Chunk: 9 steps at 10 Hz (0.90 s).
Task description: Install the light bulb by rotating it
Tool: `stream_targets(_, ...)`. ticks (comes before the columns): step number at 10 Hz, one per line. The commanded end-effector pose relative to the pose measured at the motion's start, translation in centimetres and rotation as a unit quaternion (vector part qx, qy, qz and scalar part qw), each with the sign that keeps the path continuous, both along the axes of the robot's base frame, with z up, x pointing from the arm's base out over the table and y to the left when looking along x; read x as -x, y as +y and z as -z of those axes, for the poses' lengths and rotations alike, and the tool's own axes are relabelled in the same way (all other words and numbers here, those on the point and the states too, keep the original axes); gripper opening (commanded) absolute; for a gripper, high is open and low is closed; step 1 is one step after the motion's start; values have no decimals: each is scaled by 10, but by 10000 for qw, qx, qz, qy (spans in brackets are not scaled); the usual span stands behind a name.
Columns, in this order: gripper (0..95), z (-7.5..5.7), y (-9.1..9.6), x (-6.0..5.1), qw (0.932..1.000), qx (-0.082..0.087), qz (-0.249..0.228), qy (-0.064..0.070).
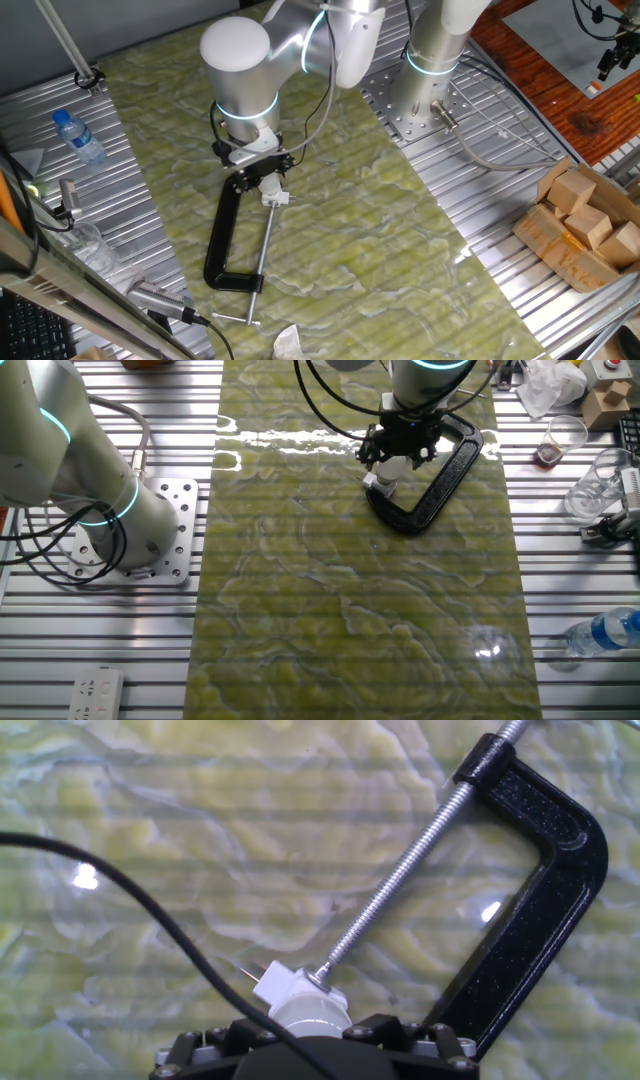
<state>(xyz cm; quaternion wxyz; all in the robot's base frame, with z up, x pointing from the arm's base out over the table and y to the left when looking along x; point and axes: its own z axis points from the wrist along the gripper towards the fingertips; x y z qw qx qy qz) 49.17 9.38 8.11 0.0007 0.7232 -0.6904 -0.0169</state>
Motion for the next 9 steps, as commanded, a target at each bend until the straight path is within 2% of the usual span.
stream_targets(1, 570, -1, -1, 0, 10000, 21, 5, 6)
stream_targets(4, 570, -1, -1, 0, 10000, 21, 12, 2)
stream_targets(7, 0, -1, -1, 0, 10000, 39, 42, -13)
stream_targets(9, 0, -1, -1, 0, 9999, 50, 96, 21)
